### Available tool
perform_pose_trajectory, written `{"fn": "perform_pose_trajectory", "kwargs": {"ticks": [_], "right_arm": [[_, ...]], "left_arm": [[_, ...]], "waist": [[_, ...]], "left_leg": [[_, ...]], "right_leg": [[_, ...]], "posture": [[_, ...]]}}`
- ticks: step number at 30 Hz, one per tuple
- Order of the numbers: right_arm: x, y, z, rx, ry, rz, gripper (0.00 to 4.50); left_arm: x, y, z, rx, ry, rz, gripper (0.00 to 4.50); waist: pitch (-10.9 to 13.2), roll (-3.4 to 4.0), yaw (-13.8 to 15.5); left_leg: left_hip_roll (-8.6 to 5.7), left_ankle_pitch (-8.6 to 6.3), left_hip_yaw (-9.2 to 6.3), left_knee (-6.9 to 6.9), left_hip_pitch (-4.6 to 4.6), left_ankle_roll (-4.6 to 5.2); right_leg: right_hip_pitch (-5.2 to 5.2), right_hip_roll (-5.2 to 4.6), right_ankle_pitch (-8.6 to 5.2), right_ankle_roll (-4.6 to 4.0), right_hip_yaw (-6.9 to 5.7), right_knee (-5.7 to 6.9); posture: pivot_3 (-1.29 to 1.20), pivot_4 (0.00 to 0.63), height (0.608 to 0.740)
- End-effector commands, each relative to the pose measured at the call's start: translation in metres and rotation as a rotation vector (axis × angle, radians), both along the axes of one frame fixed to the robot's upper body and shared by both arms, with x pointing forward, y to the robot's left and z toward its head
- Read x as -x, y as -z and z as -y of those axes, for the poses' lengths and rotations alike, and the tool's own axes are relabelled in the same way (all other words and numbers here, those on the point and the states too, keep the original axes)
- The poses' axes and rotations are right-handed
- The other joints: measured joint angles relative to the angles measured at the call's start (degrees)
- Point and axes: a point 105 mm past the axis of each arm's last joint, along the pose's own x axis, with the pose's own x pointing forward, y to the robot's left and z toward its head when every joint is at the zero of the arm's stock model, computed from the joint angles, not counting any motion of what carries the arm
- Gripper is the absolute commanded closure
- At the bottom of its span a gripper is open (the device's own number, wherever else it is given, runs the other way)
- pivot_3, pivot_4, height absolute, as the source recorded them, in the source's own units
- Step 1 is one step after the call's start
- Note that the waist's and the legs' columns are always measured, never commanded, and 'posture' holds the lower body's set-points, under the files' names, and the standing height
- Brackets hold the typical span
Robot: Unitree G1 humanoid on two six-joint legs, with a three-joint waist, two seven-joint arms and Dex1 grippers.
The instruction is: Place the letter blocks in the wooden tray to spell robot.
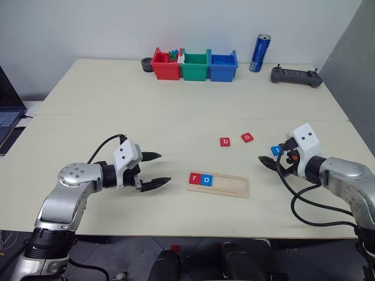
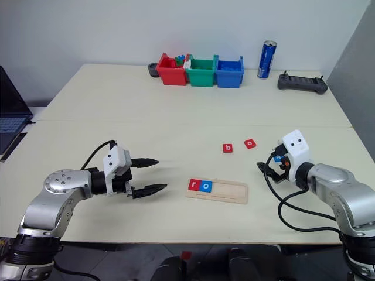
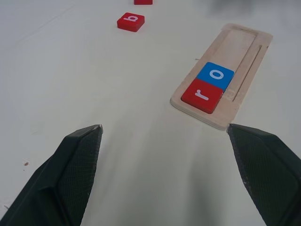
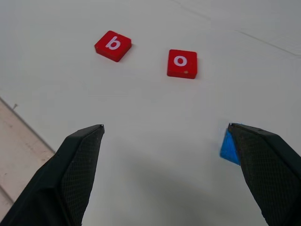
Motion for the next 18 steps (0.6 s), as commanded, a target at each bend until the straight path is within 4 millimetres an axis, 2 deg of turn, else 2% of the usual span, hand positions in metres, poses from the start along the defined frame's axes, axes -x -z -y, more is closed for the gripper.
{"fn": "perform_pose_trajectory", "kwargs": {"ticks": [1,5,8,12,18], "right_arm": [[-0.001,-0.014,0.0,0.004,-0.007,0.047,0.0],[0.008,-0.02,-0.022,-0.051,-0.117,0.059,0.0],[0.009,-0.02,-0.028,-0.048,-0.144,0.064,0.0],[0.005,-0.019,-0.021,-0.036,-0.105,0.065,0.0],[0.004,-0.013,0.001,-0.011,0.022,0.047,0.0]], "left_arm": [[0.0,-0.012,-0.002,0.022,-0.004,0.059,0.02],[-0.001,-0.012,-0.005,0.014,-0.013,0.065,0.02],[-0.001,-0.014,-0.003,0.007,-0.01,0.071,0.02],[-0.002,-0.018,0.001,0.008,-0.005,0.079,0.02],[0.0,-0.02,0.008,0.021,0.044,0.077,0.02]], "waist": [[0.0,0.0,0.0],[0.0,0.0,0.0],[0.0,0.0,-0.1],[0.0,0.0,-0.1],[0.0,0.0,-0.1]], "left_leg": [[0.0,0.0,0.0,0.0,0.0,0.0],[0.0,0.0,0.01,-0.01,-0.01,0.0],[0.0,0.0,0.0,-0.01,-0.01,0.0],[0.0,0.0,0.0,-0.01,-0.01,0.0],[0.0,0.0,0.0,-0.01,-0.01,0.0]], "right_leg": [[0.0,0.0,0.0,-0.01,0.0,0.0],[-0.01,0.0,0.01,-0.02,0.01,-0.01],[-0.01,0.0,0.0,0.0,0.0,-0.01],[-0.01,0.0,0.0,0.01,0.0,-0.01],[-0.01,0.0,0.0,0.01,0.0,-0.01]], "posture": [[0.0,0.15,0.74],[0.0,0.15,0.74],[0.0,0.15,0.74],[0.0,0.15,0.74],[0.0,0.15,0.74]]}}
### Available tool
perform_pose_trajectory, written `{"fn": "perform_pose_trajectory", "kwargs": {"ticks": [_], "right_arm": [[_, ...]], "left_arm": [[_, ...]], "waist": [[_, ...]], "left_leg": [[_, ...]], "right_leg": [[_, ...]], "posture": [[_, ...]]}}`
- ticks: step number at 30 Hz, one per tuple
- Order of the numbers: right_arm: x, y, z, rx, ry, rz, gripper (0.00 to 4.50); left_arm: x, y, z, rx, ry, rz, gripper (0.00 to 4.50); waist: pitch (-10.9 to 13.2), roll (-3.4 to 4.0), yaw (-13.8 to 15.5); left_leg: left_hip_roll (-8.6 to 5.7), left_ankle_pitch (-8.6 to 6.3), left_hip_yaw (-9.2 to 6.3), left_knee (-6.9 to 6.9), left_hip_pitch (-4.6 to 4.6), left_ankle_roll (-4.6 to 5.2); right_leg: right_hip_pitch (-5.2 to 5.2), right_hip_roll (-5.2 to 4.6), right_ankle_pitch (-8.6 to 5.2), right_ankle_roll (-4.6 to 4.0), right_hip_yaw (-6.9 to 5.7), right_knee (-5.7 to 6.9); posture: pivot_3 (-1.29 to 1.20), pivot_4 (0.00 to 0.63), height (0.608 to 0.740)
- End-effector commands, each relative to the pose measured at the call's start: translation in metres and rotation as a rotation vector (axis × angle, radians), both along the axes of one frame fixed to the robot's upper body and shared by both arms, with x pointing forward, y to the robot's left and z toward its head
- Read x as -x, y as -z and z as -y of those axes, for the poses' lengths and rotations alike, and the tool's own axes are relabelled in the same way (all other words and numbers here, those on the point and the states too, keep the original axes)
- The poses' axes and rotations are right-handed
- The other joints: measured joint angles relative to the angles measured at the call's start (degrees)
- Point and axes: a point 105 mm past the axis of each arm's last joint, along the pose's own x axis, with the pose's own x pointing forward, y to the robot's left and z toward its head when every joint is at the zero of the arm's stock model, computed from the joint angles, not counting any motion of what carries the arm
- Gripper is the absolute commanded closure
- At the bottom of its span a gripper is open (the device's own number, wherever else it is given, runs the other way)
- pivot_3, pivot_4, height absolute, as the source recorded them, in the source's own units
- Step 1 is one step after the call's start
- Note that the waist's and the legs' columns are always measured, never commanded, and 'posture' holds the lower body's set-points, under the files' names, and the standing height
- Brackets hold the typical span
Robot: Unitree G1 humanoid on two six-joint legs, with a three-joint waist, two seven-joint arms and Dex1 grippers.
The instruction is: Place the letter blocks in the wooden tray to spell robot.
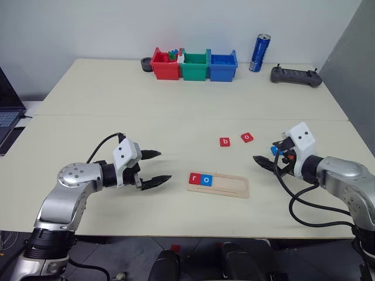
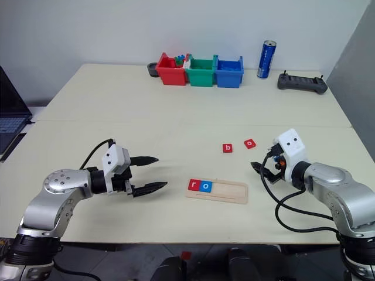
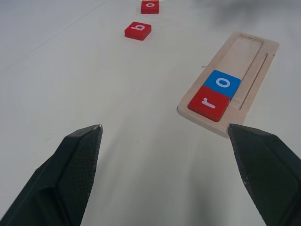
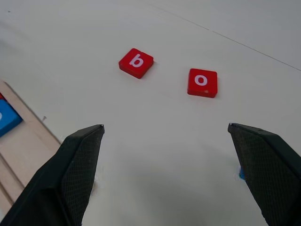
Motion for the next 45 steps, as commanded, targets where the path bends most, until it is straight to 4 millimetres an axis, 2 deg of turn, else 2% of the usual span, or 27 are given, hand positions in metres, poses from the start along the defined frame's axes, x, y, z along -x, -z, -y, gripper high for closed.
{"fn": "perform_pose_trajectory", "kwargs": {"ticks": [1,7,18,30,45], "right_arm": [[0.002,-0.007,0.017,0.016,0.091,0.031,0.0],[0.007,-0.002,0.031,0.034,0.166,0.02,0.0],[0.013,-0.003,0.042,0.03,0.221,0.024,0.0],[0.013,-0.002,0.039,0.021,0.218,0.028,0.0],[0.003,-0.004,0.036,0.029,0.207,0.077,0.0]], "left_arm": [[0.001,-0.015,0.008,0.003,0.058,0.052,0.02],[-0.003,-0.012,0.013,-0.004,0.087,0.046,0.02],[-0.006,-0.011,0.023,-0.002,0.117,0.047,0.02],[-0.008,-0.014,0.025,-0.002,0.124,0.05,0.02],[-0.009,-0.018,0.026,-0.001,0.121,0.063,0.02]], "waist": [[0.0,0.0,0.1],[0.0,0.0,0.1],[0.0,0.0,-0.5],[0.0,0.0,-0.7],[0.0,0.0,-0.8]], "left_leg": [[0.0,0.0,0.0,0.0,0.0,0.0],[-0.01,0.0,0.0,0.0,-0.01,0.0],[0.0,0.0,0.01,0.0,-0.01,0.0],[0.0,0.0,0.01,-0.01,-0.01,0.0],[0.0,0.0,0.01,-0.01,-0.02,0.0]], "right_leg": [[0.0,0.0,0.0,0.0,0.0,0.0],[0.0,0.0,0.0,0.0,0.0,-0.01],[-0.01,0.01,-0.03,0.05,0.01,0.0],[-0.01,0.01,-0.04,0.07,0.02,0.0],[-0.01,0.01,-0.04,0.08,0.01,-0.01]], "posture": [[0.0,0.15,0.74],[0.0,0.15,0.74],[0.0,0.15,0.74],[0.0,0.15,0.74],[0.0,0.15,0.74]]}}
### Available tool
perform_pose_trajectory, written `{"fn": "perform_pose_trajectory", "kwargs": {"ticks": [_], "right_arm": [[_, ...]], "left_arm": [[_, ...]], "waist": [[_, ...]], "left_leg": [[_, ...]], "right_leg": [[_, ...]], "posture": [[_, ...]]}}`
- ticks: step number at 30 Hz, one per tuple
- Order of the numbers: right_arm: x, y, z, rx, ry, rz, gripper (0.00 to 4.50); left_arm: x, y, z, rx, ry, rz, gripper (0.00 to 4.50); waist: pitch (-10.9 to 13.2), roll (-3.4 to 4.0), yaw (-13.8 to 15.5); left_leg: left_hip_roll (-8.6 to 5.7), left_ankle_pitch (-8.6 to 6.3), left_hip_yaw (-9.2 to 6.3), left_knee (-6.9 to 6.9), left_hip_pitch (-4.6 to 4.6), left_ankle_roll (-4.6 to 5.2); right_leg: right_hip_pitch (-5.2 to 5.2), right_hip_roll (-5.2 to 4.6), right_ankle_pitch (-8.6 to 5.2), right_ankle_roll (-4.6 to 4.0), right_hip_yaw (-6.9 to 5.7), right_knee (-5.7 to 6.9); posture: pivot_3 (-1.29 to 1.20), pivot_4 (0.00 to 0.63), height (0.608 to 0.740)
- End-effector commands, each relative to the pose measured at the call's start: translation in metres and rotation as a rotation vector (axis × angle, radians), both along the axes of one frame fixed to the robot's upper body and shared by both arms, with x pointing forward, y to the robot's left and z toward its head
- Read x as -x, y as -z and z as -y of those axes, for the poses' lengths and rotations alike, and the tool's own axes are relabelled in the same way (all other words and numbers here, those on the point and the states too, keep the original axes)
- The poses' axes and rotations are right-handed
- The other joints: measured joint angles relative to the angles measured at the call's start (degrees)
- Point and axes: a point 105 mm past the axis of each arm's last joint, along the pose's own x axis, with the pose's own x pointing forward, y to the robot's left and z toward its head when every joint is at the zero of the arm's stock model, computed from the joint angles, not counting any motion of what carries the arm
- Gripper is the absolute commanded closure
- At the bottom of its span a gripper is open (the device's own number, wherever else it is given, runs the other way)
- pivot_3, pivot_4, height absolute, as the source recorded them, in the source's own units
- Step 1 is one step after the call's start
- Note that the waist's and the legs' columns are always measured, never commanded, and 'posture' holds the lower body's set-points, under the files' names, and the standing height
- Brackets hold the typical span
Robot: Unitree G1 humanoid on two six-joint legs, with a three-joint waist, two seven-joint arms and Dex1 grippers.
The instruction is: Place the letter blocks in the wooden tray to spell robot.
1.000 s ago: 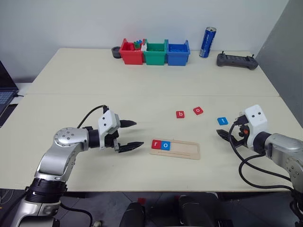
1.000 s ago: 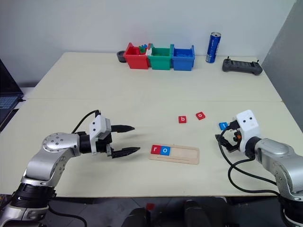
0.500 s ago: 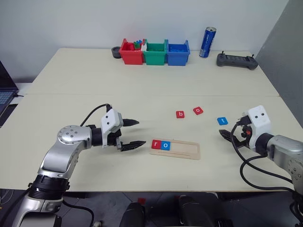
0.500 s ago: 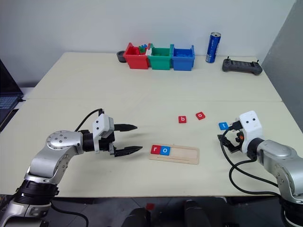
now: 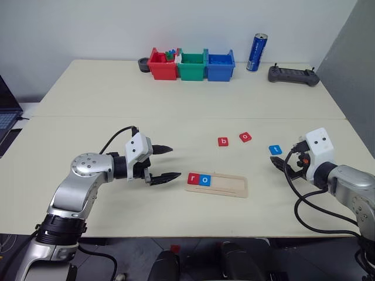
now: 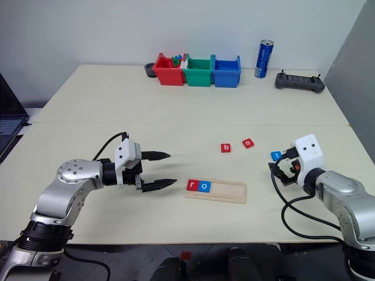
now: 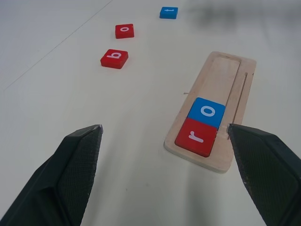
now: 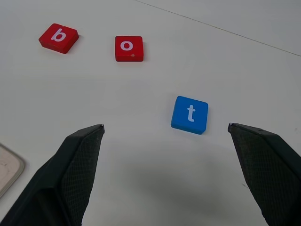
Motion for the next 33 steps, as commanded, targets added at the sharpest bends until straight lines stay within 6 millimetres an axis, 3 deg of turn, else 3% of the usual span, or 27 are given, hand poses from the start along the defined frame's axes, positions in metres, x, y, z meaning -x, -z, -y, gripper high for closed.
{"fn": "perform_pose_trajectory", "kwargs": {"ticks": [1,11,15,21,26,33], "right_arm": [[-0.003,-0.012,-0.001,0.012,-0.009,0.055,0.0],[-0.002,-0.013,-0.015,-0.008,-0.07,0.062,0.0],[-0.005,-0.016,-0.039,-0.025,-0.176,0.081,0.0],[-0.031,-0.012,-0.061,-0.008,-0.219,0.104,0.0],[-0.044,-0.011,-0.096,-0.065,-0.273,0.096,0.0],[-0.069,0.015,-0.131,-0.078,-0.195,0.079,0.0]], "left_arm": [[0.0,-0.01,0.002,0.006,0.008,0.039,0.02],[-0.001,-0.011,0.001,0.011,-0.006,0.045,0.02],[-0.004,-0.008,-0.011,0.006,-0.049,0.04,0.02],[-0.007,-0.006,-0.021,-0.008,-0.068,0.036,0.02],[-0.006,-0.003,-0.041,-0.028,-0.136,0.03,0.02],[0.002,-0.004,-0.045,-0.017,-0.147,0.027,0.02]], "waist": [[0.0,0.0,0.0],[0.0,0.0,0.0],[0.0,0.0,0.0],[0.0,0.04,-0.3],[0.0,0.06,-0.4],[0.0,0.06,-0.4]], "left_leg": [[0.0,0.0,0.0,0.0,0.0,0.0],[0.0,0.0,0.0,0.0,0.0,0.0],[0.0,0.0,0.0,0.0,0.0,0.0],[0.04,0.0,0.01,-0.01,0.02,0.0],[0.04,0.0,-0.01,-0.05,-0.04,0.0],[0.05,0.0,-0.05,-0.06,-0.09,0.0]], "right_leg": [[0.0,0.0,0.0,0.0,0.0,0.0],[0.0,0.0,0.0,0.0,0.0,0.0],[0.0,0.0,0.0,0.0,0.0,0.0],[-0.02,0.04,0.0,0.0,0.0,0.01],[-0.1,0.02,0.1,-0.18,-0.01,0.01],[-0.16,0.02,0.12,-0.22,-0.06,0.03]], "posture": [[0.0,0.15,0.74],[0.0,0.15,0.74],[0.0,0.15,0.74],[0.0,0.15,0.74],[0.0,0.15,0.74],[0.0,0.15,0.74]]}}
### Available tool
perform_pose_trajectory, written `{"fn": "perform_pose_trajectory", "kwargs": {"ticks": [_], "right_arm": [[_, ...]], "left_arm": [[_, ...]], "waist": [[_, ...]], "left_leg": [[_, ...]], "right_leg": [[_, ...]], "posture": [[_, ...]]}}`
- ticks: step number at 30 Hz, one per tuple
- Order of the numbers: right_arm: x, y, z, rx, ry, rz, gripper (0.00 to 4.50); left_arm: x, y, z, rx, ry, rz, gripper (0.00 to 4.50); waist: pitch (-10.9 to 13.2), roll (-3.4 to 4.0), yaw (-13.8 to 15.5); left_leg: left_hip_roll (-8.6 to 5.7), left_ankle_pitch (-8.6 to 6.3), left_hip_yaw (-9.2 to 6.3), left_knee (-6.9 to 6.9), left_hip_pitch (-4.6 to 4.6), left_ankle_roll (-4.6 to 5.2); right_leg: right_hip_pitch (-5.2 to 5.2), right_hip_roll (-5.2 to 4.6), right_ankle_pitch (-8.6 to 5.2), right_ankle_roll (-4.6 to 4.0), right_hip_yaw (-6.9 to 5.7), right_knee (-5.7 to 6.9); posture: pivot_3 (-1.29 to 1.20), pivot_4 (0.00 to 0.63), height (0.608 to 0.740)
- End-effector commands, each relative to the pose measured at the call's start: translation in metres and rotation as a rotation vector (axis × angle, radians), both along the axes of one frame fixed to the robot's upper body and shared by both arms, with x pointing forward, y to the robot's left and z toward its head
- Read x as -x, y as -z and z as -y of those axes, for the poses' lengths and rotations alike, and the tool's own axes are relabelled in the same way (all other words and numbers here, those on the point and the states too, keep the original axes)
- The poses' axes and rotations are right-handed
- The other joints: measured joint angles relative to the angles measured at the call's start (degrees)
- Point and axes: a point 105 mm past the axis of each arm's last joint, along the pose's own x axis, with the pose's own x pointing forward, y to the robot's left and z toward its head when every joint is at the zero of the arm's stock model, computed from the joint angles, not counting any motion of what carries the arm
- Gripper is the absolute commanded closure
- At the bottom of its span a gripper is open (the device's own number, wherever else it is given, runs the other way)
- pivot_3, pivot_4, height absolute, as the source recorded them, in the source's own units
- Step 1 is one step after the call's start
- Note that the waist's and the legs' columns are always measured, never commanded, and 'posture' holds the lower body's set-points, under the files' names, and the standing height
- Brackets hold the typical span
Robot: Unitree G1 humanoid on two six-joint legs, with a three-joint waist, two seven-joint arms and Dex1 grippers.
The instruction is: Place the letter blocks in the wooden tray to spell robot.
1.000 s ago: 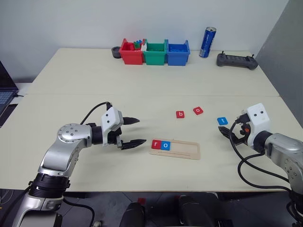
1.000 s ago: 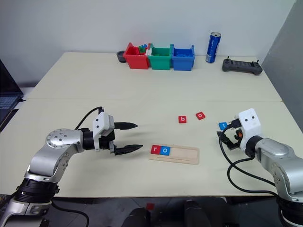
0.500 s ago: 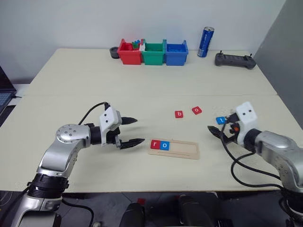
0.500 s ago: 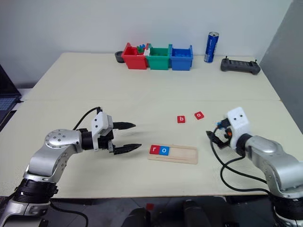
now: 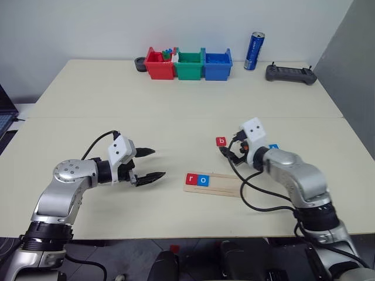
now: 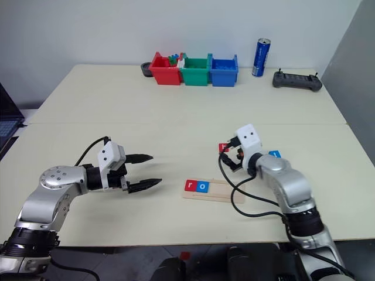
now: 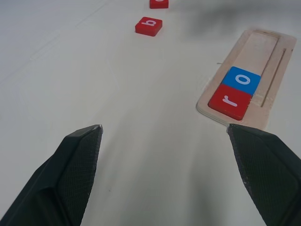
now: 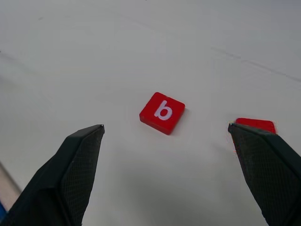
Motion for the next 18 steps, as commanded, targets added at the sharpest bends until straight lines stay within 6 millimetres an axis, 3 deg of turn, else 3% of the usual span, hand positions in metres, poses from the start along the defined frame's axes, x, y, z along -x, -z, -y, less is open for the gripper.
{"fn": "perform_pose_trajectory", "kwargs": {"ticks": [1,10,18], "right_arm": [[-0.011,0.0,-0.009,0.012,0.044,0.048,0.0],[-0.025,0.016,-0.028,-0.027,0.08,0.013,0.0],[-0.038,0.029,-0.028,-0.032,0.128,-0.026,0.0]], "left_arm": [[0.004,-0.016,-0.004,-0.006,0.003,0.06,0.02],[0.007,-0.015,-0.003,-0.021,0.008,0.058,0.02],[0.007,-0.012,0.001,-0.024,0.024,0.061,0.02]], "waist": [[0.0,0.0,0.1],[0.0,0.01,-0.1],[0.0,0.01,-0.7]], "left_leg": [[0.0,0.0,0.0,0.0,-0.03,0.0],[-0.02,0.0,-0.02,0.02,-0.15,-0.01],[-0.02,0.0,-0.02,0.01,-0.12,0.0]], "right_leg": [[-0.01,-0.01,0.0,0.0,0.0,0.0],[-0.16,-0.03,0.01,-0.02,-0.03,0.04],[-0.15,-0.02,0.02,-0.02,-0.03,0.06]], "posture": [[0.0,0.15,0.74],[0.0,0.15,0.74],[0.0,0.15,0.74]]}}
